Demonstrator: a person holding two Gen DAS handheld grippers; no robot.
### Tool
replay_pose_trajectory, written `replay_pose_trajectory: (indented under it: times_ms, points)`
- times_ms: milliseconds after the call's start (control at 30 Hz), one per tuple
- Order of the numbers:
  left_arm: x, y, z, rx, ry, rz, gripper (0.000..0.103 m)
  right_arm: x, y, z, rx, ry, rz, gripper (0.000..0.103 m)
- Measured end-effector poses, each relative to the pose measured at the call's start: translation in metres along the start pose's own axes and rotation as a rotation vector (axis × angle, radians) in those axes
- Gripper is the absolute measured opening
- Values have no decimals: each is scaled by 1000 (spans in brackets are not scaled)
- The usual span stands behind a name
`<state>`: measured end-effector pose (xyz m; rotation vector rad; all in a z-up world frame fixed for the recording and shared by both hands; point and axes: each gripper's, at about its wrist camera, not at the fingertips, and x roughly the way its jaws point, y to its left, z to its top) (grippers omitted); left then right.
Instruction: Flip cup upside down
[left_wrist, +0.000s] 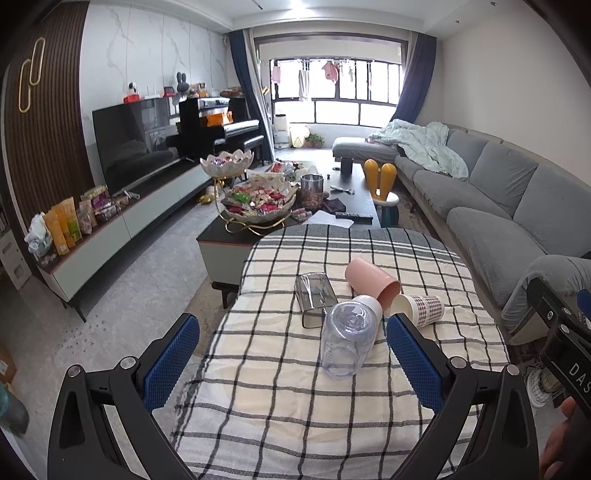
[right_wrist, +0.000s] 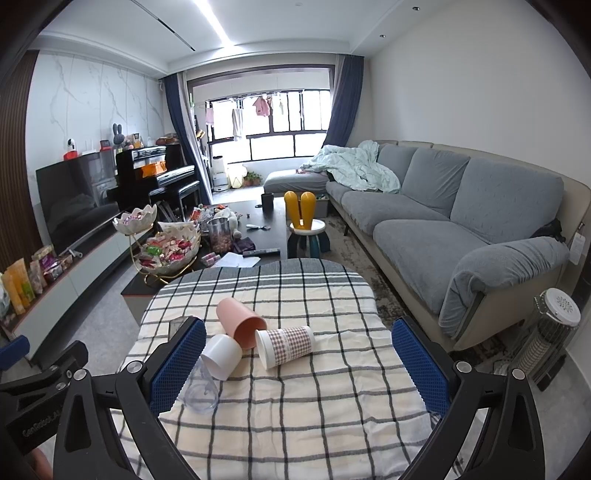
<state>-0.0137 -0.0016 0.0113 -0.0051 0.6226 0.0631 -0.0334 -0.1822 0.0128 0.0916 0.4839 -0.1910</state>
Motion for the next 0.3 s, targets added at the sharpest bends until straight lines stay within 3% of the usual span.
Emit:
replay_pose_trajectory:
  times_ms: [300]
  points:
    - [9, 0, -5, -4, 28, 7, 103, -3, -6, 3, 4, 5, -8, 101]
